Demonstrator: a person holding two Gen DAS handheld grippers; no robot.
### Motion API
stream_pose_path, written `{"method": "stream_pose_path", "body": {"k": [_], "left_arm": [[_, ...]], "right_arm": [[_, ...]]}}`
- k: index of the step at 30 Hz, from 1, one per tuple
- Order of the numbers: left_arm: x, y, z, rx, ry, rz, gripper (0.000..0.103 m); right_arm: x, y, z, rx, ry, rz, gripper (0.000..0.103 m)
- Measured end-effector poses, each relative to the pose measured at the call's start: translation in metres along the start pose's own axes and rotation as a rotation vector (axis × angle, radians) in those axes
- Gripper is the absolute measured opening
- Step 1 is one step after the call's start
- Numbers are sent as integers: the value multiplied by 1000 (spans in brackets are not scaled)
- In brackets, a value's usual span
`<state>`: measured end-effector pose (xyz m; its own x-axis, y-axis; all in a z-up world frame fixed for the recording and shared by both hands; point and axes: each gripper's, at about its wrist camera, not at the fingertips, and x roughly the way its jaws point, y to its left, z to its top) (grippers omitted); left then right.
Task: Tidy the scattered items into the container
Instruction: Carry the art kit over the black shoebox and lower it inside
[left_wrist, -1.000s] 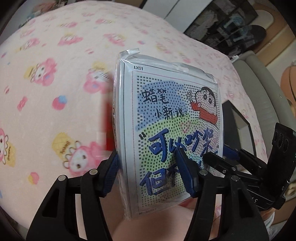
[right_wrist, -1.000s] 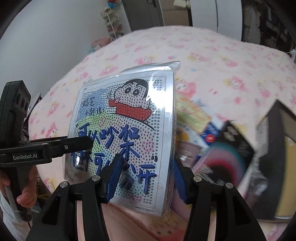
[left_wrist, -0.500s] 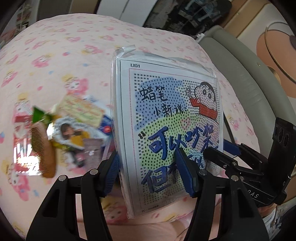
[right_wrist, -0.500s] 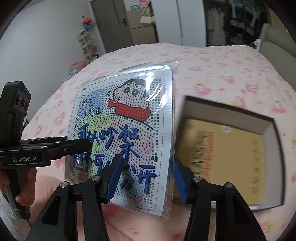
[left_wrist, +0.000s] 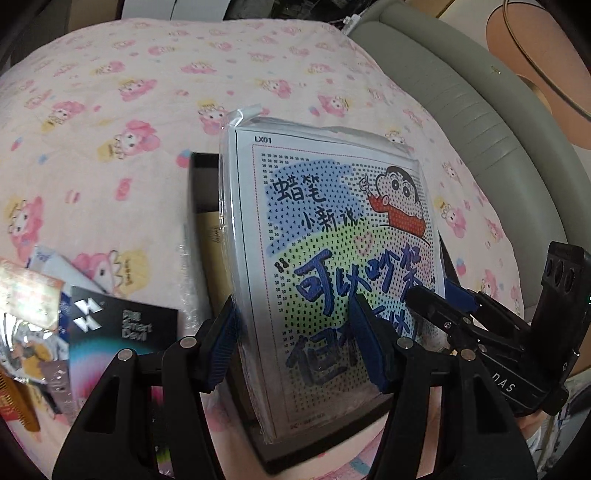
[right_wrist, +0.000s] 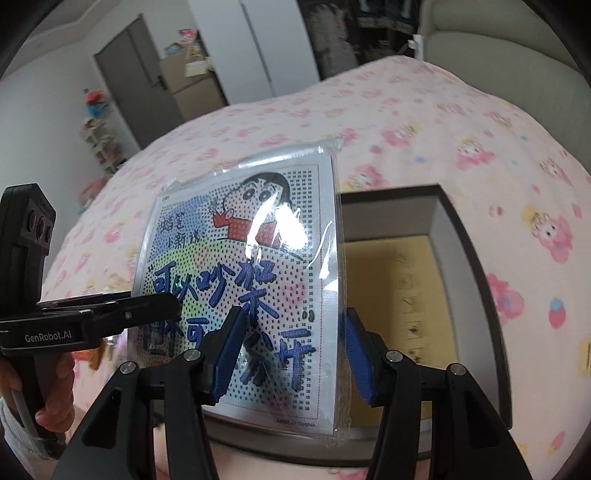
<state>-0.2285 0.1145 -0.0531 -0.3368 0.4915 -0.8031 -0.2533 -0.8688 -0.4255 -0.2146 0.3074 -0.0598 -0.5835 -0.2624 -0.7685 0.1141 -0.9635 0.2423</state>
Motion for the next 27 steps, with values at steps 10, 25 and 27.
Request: {"method": "stream_pose_path", "body": {"k": [10,25,27], "left_arm": [[23,-23,-10,73,97,136,63],[23,-25,-27,158,29,197,53],[21,-24,-28,144,16,188,53]], "right_arm": [[27,-28,-11,80,124,-4,49],[57,-44,-22,135,224,-137,48],[65,-39,-25,120,276,-135,58]]}}
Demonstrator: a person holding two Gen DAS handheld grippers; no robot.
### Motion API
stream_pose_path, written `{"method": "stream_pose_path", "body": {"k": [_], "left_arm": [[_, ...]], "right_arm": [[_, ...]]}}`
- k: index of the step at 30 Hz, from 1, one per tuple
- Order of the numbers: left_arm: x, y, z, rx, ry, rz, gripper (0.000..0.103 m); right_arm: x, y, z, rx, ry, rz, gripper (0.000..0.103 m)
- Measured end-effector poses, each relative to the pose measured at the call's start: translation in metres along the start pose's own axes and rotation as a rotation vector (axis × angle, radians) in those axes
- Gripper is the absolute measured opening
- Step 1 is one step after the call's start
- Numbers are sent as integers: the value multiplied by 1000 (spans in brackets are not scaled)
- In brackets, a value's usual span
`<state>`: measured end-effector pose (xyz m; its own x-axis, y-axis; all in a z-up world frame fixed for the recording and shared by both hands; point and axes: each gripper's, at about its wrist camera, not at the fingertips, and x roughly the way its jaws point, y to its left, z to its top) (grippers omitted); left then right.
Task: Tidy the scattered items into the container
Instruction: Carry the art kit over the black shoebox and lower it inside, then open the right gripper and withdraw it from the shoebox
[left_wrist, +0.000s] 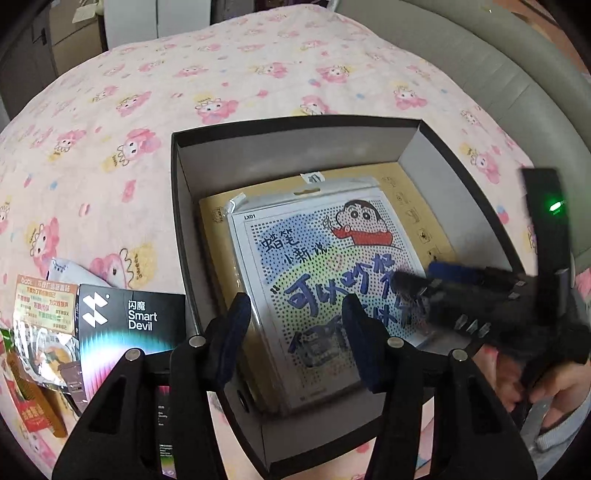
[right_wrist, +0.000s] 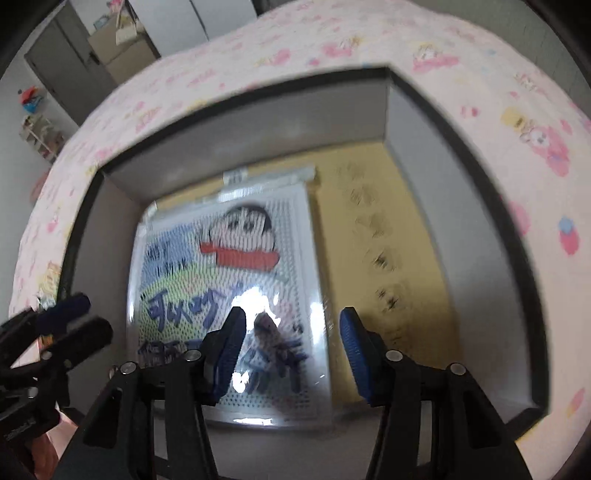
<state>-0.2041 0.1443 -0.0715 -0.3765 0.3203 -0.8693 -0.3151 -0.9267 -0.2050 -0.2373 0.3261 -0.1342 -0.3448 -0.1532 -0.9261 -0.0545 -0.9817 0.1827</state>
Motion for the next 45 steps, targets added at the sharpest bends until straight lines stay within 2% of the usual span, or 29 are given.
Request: {"method": "stream_pose_path", "body": {"k": [3,6,11,14,20,23,26,29,31,35,39,42,45], "left_arm": [[0,-2,-1,4,-1,-7,53],[0,-1,-2,11,-2,-1,53],[0,-1,-4,18,-9,1,53],[0,0,-4,19,-13,-6,53],[3,-1,-2,21,-13,-9,53],[18,-13,6,18,65,-15,53],[32,-43,17,112,121,17,54],[51,-71,24,179,176,68,63],[65,-84,24,202,210,103,63],[83,-95,20,222,254,133,63],[87,-100,26,191,257,53,64],[92,-105,31,161,245,3,70],[101,-104,34,117,278,-50,71]], "right_arm": [[4,8,-1,3,10,-18,64],[7,10,-3,-2,18,-39,66],[-1,15,-13,-36,26,85,67],[-8,15,-18,-72,-8,68,67],[-38,-13,-16,30,-139,-39,67],[-56,-24,-8,55,-205,-82,67],[-70,-35,1,59,-254,-135,67],[-60,-39,4,25,-221,-167,67],[-51,-40,12,51,-178,-155,69],[-50,-34,10,34,-189,-151,69],[-52,-27,9,6,-234,-174,69],[-54,-29,16,-1,-259,-268,69],[-54,-34,19,5,-260,-268,67]]}}
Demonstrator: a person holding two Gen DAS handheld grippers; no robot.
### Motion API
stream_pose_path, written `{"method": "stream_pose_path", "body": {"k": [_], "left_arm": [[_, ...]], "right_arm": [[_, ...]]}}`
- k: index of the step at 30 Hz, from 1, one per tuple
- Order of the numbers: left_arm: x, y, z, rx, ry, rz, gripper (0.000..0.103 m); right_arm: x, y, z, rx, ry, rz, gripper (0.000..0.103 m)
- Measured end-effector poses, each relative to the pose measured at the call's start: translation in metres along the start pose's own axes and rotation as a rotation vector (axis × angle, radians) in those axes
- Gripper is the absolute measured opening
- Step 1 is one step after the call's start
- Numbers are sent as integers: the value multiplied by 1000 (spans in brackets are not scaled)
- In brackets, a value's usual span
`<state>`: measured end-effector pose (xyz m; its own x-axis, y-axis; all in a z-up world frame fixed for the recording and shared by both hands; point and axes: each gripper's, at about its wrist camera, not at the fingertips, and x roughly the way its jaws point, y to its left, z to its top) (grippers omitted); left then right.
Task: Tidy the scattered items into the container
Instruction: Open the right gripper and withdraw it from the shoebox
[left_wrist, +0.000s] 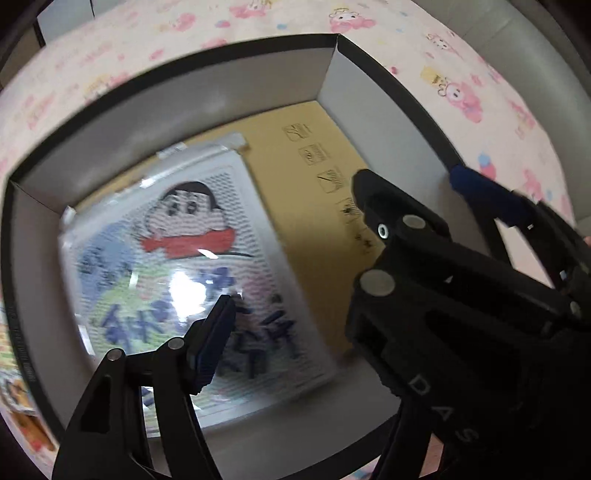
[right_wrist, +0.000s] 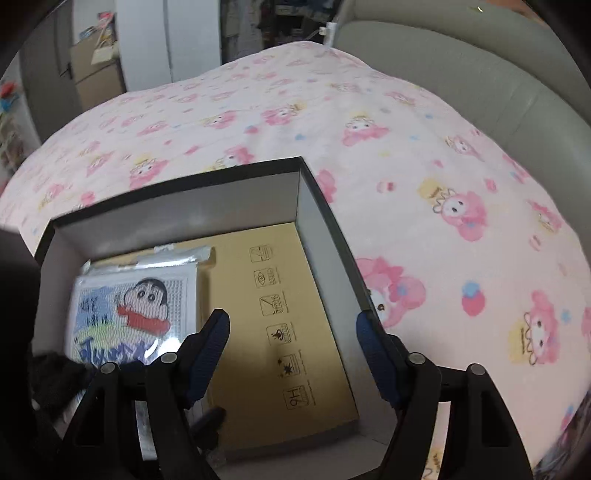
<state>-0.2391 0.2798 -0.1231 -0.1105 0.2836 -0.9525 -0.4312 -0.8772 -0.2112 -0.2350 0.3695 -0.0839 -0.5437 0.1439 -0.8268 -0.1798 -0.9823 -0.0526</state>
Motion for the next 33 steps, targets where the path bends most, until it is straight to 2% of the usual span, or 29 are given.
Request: {"method": "stream_pose_path", "body": {"k": [4,8,11,14,15,17,21,25,28,33], "left_arm": [[9,6,-5,-18,11,97,67],[15,9,-10,-9,29,162,66],[22,19,-5,-39,67,222,71],[24,37,2,-91,76,264,70],[23,44,3,-107,70,263,68],[18,54,1,-135,40,223,56],[-11,56,-25,-124,-94,127,56],[-51,52,-64,-88,-253,80,57],[-81,50,-90,-69,-321,60,58],[-142,46,-135,-40,-387,83,58]], "right_arm": [[2,-1,2,-19,-1,0,66],[-2,1,3,-69,-11,-5,66],[-4,-1,3,-53,-10,28,68],[-3,0,2,-39,8,88,68],[-3,1,1,-44,8,84,68],[-4,3,-1,-60,-3,55,68],[-4,9,-8,-71,-5,36,67],[-36,18,-16,-78,-65,73,67],[-72,24,-30,-74,-117,117,67],[-122,46,-61,-89,-161,187,67]]}}
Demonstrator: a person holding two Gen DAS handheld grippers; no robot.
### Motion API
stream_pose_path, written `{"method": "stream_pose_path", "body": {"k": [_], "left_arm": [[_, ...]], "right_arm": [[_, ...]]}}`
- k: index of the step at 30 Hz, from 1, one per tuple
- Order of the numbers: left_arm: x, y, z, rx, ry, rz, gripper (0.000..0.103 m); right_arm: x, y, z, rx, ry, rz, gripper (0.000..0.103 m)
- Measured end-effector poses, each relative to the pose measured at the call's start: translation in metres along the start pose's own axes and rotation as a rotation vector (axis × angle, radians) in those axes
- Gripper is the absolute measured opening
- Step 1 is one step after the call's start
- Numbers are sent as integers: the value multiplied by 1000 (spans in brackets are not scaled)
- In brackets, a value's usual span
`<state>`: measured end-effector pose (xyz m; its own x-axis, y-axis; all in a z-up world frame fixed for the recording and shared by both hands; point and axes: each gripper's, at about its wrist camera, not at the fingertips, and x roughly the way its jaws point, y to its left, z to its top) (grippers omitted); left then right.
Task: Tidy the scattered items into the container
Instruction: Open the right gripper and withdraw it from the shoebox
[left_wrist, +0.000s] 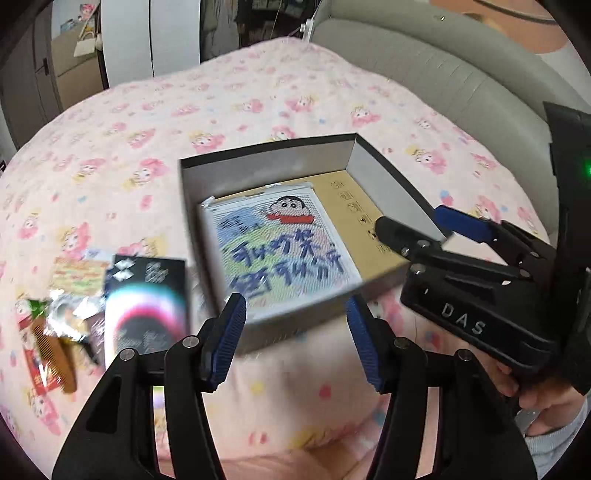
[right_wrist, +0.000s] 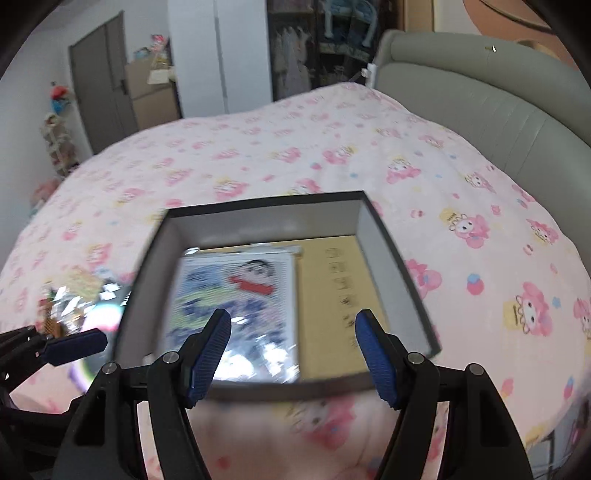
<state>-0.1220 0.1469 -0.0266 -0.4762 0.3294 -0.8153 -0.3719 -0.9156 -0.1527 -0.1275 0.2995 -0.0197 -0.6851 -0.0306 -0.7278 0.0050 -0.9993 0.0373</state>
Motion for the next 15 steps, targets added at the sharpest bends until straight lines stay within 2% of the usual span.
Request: {"method": "stream_pose_path", "body": {"k": [3,11,15], "left_arm": [[-42,10,-18,-15,-18,9,58],[-90,48,-66,-119,-35,23,55],[-105,64,-80,-147,-47,33,55]], "right_arm": [[-17,24,-13,-12,-11,32,67],[-36,92,-33,-110,-14,79,67],[-42,112,-39,-106,-27,97,67]]}}
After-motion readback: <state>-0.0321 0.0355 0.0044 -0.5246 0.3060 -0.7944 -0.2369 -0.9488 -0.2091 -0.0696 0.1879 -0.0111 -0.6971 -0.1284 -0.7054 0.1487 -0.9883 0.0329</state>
